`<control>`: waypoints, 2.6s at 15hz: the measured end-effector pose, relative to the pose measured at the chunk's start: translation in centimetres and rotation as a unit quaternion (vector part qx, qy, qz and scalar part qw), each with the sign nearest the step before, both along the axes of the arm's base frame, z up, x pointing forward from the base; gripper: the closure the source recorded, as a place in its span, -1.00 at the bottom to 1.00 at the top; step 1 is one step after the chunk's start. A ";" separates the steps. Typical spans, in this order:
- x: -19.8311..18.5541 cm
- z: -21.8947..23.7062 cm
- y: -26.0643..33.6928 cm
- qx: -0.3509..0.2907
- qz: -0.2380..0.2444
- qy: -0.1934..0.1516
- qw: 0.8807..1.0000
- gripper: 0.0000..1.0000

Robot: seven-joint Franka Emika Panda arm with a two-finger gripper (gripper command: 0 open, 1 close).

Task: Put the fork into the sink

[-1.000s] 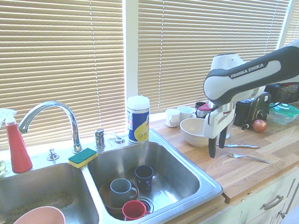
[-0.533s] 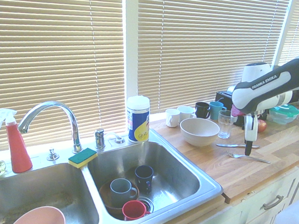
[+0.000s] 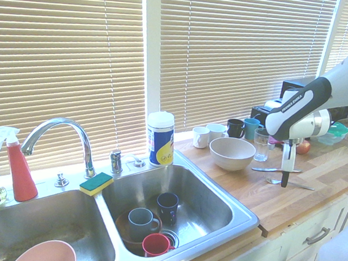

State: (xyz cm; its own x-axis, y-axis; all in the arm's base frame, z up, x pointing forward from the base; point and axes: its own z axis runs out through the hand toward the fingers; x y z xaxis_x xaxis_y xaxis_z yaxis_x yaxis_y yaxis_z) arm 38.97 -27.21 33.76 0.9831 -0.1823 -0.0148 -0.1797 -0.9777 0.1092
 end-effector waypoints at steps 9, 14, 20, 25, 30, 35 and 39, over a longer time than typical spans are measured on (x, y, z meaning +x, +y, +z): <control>-0.4 -1.6 -0.9 0.019 -0.018 0.009 1.000 1.00; 0.0 -2.2 -1.0 0.019 -0.019 0.010 1.000 1.00; 0.4 -2.2 -1.3 0.020 -0.026 0.004 0.999 1.00; 0.5 -2.2 -1.8 0.035 -0.052 -0.008 0.998 1.00; -1.0 -0.4 -2.2 0.039 -0.141 0.009 0.989 1.00; -1.9 9.5 5.3 0.019 -0.201 0.006 0.979 1.00; 2.7 11.4 23.2 0.020 -0.216 -0.028 0.976 1.00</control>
